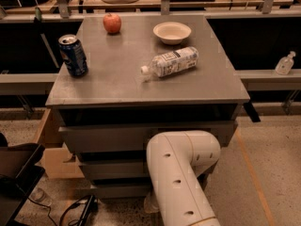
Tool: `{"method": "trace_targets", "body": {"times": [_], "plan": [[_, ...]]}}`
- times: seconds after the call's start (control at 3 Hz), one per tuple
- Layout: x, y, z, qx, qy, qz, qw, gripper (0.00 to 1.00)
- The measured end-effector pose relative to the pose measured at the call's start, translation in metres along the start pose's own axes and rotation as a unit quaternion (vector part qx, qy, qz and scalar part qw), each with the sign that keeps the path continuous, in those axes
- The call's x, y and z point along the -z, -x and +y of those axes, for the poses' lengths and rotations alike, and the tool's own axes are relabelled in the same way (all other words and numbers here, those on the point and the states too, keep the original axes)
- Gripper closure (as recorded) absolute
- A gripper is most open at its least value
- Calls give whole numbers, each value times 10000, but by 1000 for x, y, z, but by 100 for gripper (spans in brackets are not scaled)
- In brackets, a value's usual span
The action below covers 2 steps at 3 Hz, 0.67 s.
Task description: Close bottom drawer
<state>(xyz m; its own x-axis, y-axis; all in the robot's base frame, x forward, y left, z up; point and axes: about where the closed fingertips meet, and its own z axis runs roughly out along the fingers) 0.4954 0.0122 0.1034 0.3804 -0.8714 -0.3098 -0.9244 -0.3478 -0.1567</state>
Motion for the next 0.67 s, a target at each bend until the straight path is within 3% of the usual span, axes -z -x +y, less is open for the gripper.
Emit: {"method": "trace_targets", "body": {"times": [0.33,0.67], "plan": [[31,-1,0,-142,-111,-182,9997,100],[90,-42,0,-734,-666,-431,9941,100]]}}
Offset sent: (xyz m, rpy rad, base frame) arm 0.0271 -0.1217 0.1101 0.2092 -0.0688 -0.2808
